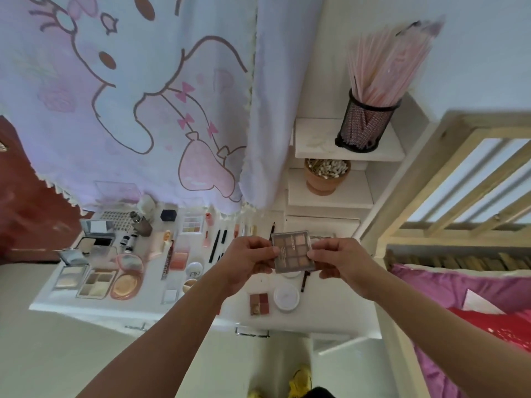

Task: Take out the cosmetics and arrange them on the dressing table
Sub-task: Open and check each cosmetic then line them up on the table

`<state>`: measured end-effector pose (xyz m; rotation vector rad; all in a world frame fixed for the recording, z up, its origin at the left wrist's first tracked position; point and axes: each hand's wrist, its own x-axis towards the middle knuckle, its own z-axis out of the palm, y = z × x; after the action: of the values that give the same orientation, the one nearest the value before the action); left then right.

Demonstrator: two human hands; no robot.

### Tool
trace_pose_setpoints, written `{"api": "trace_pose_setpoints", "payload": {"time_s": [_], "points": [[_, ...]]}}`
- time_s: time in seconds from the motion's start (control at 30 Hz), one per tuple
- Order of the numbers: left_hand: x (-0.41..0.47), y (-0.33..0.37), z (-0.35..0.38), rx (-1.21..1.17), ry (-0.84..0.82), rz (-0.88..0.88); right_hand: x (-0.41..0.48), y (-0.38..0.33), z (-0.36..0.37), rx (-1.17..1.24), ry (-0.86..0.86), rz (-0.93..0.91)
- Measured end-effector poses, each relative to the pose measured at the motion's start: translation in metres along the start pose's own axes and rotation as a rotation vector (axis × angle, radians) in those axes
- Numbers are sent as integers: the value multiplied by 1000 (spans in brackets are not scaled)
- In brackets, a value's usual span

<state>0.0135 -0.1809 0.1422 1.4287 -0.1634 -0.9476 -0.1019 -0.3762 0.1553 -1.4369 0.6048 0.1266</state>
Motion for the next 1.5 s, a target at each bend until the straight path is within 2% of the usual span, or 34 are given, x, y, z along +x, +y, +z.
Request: {"api": "trace_pose_setpoints", "payload": {"time_s": [0.13,0.3,0.47,0.6,0.73,0.8,0.9,1.03,1.17,1.27,1.5], "points": [[-4,7,4,105,4,18,-4,-2,1,48,-46,57],[-2,25,10,207,12,42,4,-22,-11,-40,-72,31],[12,39,27,25,60,82,19,-41,-30,18,-11,35],[26,47,44,-125,12,55,29,-57,-58,-22,-23,13],[37,51,63,-76,12,9,35,-67,-72,-113,-115,-28],[42,51,69,-49,44,26,39,-68,-73,-112,-109,-46],[48,51,73,-111,133,47,43,-66,-79,-75,-96,-34],[49,50,68,-197,196,52,41,-60,-83,-26,-182,39],[43,54,64,-177,54,42,46,-61,-81,42,-144,67],[39,59,61,-97,-79,92,46,-68,-81,59,-187,93],[36,70,55,-2,-182,134,42,-74,-76,151,-257,178]]}}
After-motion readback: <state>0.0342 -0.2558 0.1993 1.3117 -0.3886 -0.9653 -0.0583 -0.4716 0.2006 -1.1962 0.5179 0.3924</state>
